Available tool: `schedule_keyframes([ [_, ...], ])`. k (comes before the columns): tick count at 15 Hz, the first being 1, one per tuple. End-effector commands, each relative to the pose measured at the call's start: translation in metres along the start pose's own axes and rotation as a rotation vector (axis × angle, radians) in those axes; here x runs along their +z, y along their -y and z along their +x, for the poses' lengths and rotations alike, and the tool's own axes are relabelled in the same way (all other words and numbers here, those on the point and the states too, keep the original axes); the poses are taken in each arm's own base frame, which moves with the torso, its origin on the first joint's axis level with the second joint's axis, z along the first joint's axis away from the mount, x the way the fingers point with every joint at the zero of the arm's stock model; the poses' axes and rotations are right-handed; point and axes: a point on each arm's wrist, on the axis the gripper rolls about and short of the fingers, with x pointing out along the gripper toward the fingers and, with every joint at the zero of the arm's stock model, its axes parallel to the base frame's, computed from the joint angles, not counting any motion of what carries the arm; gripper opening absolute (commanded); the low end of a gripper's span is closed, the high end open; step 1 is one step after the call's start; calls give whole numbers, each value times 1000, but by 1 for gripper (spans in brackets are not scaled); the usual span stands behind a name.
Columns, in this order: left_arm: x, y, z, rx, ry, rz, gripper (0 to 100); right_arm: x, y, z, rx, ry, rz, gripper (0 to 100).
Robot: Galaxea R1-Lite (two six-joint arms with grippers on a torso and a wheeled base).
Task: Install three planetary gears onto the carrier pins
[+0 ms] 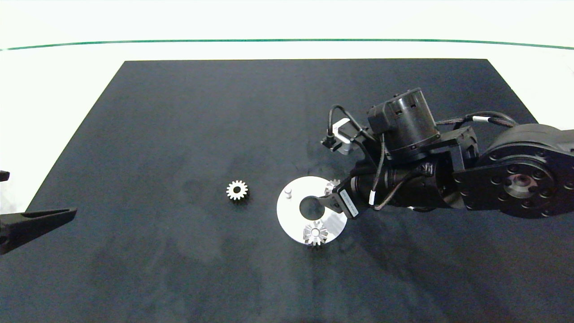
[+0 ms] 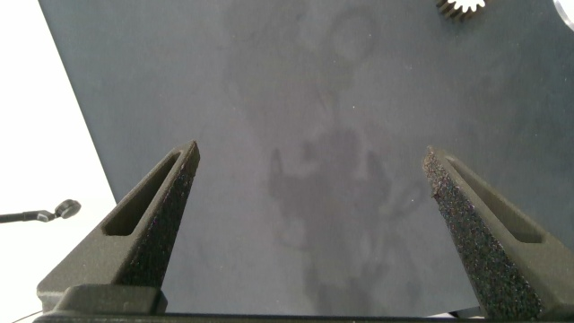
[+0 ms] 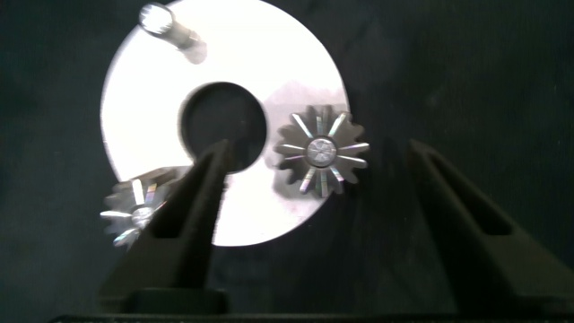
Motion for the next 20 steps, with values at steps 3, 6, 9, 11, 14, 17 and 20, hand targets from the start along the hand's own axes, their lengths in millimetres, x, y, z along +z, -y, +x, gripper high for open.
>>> schedule_keyframes([
  [3,0,0,0,0,-3,2,100,30,-52,-21,76,114,-80,100],
  [6,0,0,-1,1,0,2,100,42,-69,-4,98,95,-106,100],
  [9,1,0,-1,2,1,-3,100,47,-70,-2,99,108,-104,100],
  [11,3,-2,1,10,2,-12,100,45,-64,-4,89,101,-94,100],
  [14,12,-3,24,0,-6,-68,100,22,-30,-43,37,81,-36,100],
  [17,20,-5,30,10,44,-186,100,-19,-9,-99,-37,75,81,100],
  [20,45,-3,22,-23,182,-183,100,-55,10,-140,-193,88,128,100],
])
